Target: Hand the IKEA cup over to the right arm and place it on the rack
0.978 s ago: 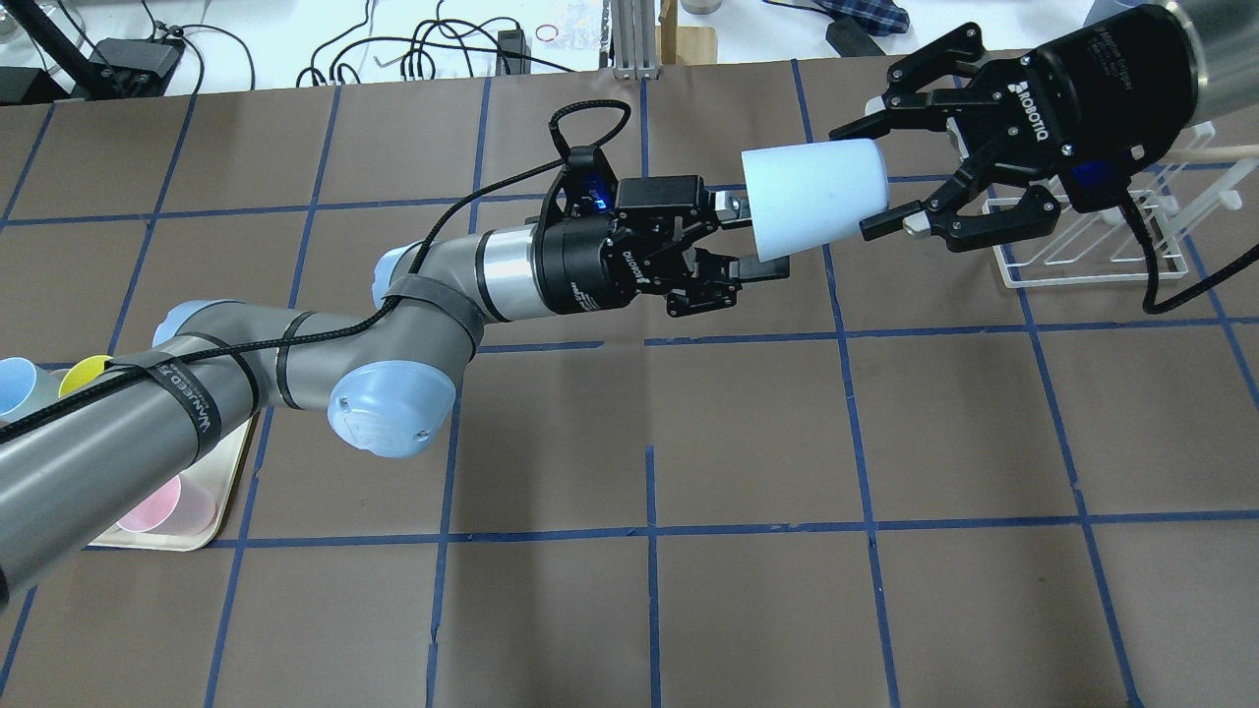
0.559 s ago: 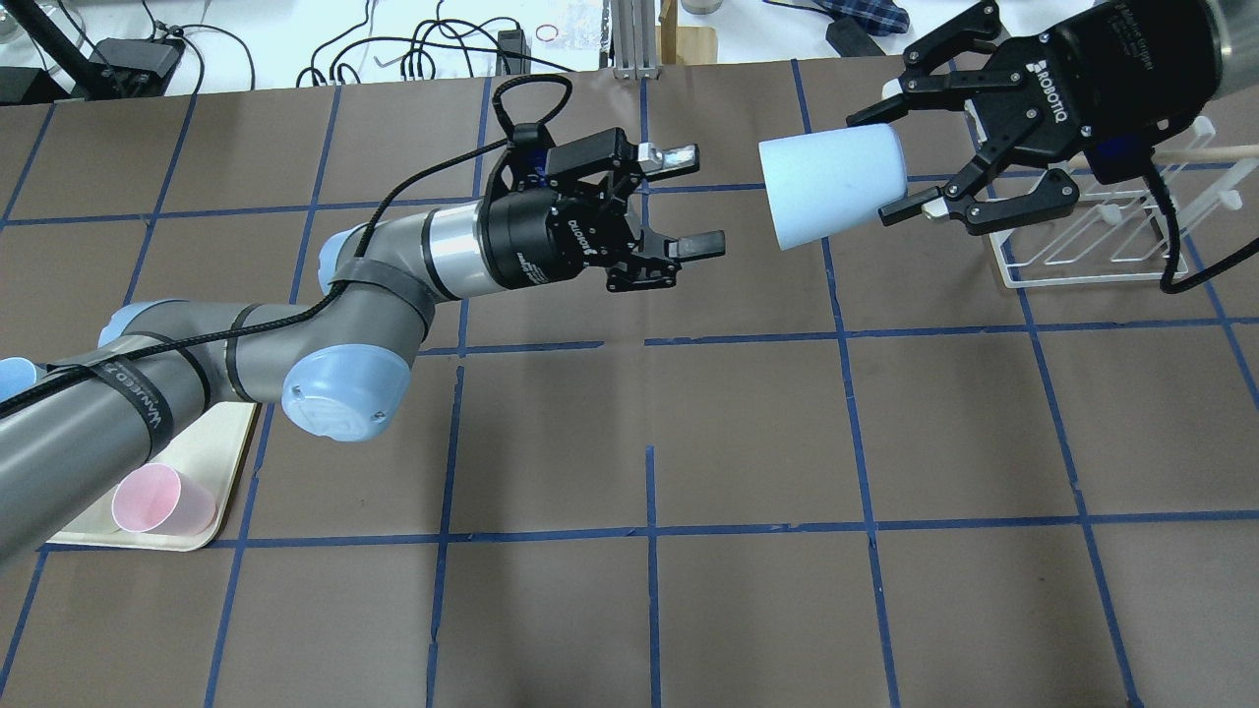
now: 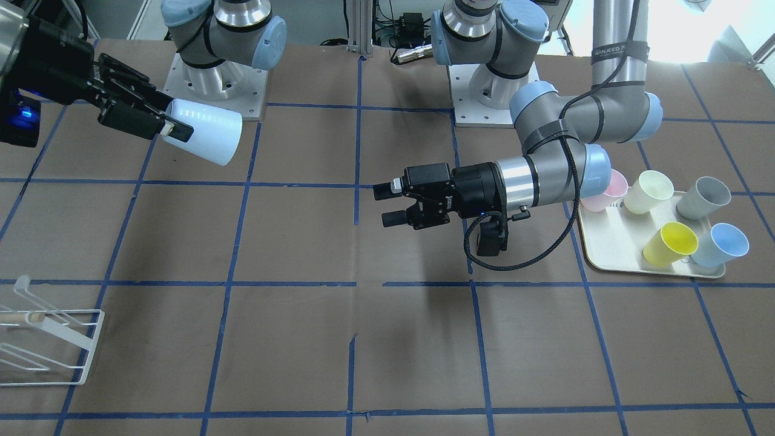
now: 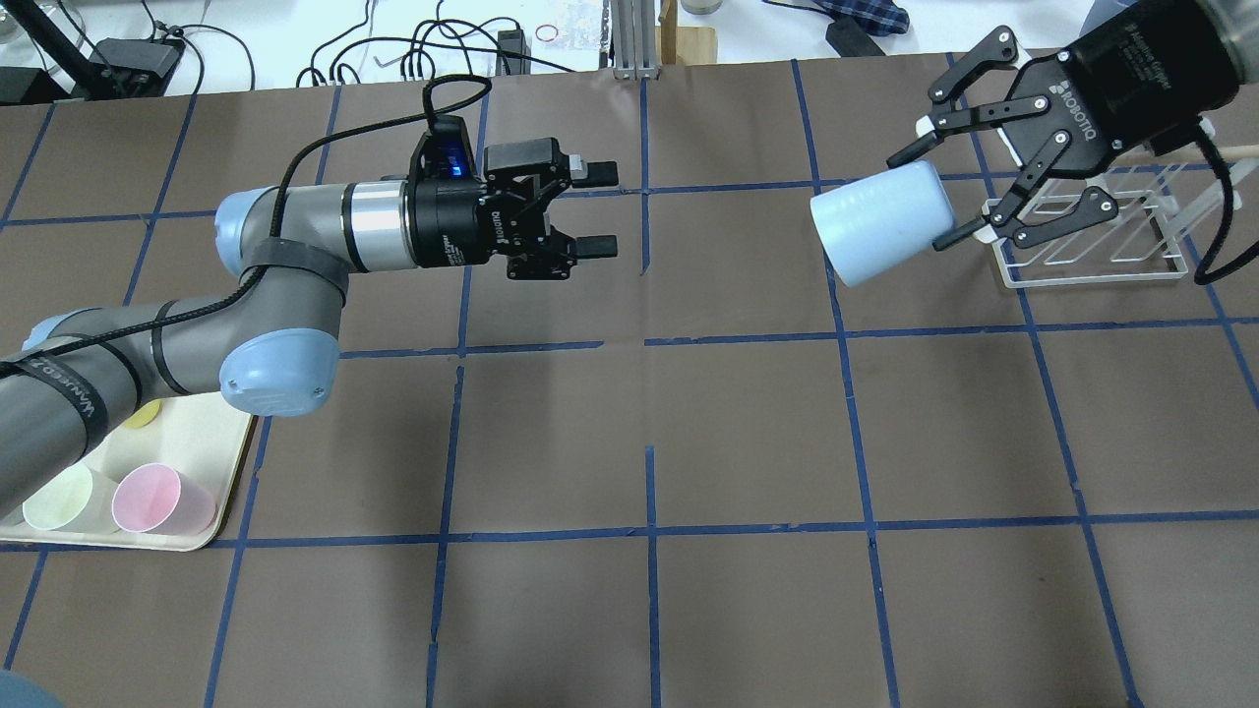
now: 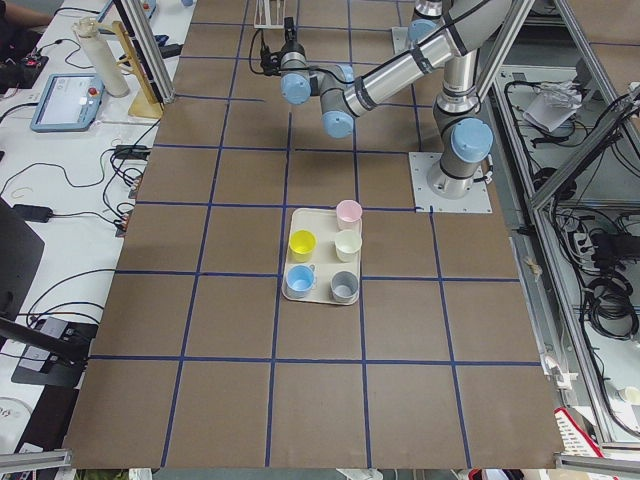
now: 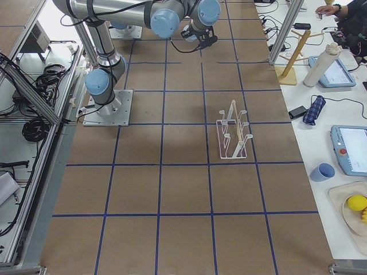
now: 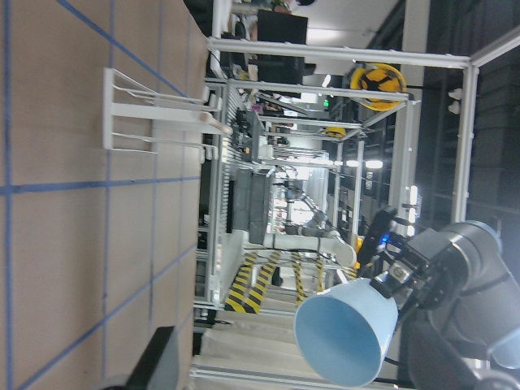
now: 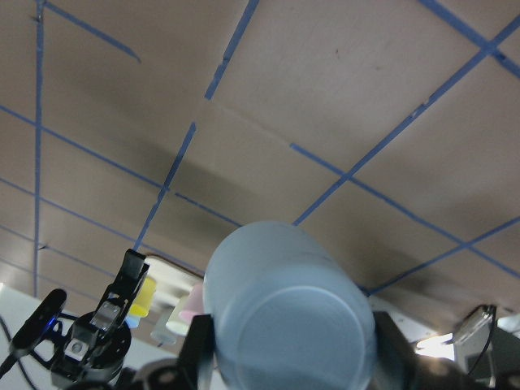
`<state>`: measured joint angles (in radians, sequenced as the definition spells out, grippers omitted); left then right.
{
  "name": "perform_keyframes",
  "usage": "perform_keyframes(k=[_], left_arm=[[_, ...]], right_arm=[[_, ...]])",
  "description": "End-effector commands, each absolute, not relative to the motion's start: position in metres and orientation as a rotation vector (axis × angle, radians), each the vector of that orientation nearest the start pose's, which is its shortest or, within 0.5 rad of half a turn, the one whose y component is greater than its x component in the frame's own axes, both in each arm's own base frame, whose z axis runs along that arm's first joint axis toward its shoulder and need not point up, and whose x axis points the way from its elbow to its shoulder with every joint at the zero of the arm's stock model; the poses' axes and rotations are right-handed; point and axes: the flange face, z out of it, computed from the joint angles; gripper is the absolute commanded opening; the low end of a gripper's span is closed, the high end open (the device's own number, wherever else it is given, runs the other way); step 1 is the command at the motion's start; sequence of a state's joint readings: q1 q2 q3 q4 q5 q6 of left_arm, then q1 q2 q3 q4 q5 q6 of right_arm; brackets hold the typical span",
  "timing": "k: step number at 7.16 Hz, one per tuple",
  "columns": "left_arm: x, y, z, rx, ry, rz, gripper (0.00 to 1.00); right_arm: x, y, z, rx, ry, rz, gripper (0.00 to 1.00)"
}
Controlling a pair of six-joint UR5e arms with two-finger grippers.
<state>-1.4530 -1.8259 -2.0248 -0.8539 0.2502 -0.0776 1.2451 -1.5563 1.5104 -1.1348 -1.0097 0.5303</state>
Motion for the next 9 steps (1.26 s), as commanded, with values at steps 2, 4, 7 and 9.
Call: perform_keyframes(k=[2,4,7,9], left_arm=[[-0.127,-0.551,0.277,0.227,-2.341,0.119,1.0],[-0.111,-0.568,0.298,0.247,-2.652,0.097,1.0],[-0.118,-0.564,0.392,0.171,-2.953,0.003,1.0],[-0.169,-0.543,0.445,-0.02,-3.191,-0.046,1.0]], right_arm=[[0.005,-0.503,0.473,1.069,2.651,0.323,0.42],[-0.009,-0.508,0.459,0.838,2.91,0.173,0.41],[-0.037,-0.537,0.444,0.576,3.156,0.012,0.25],[-0.051,-0.559,0.433,0.454,3.247,-0.073,0.11]])
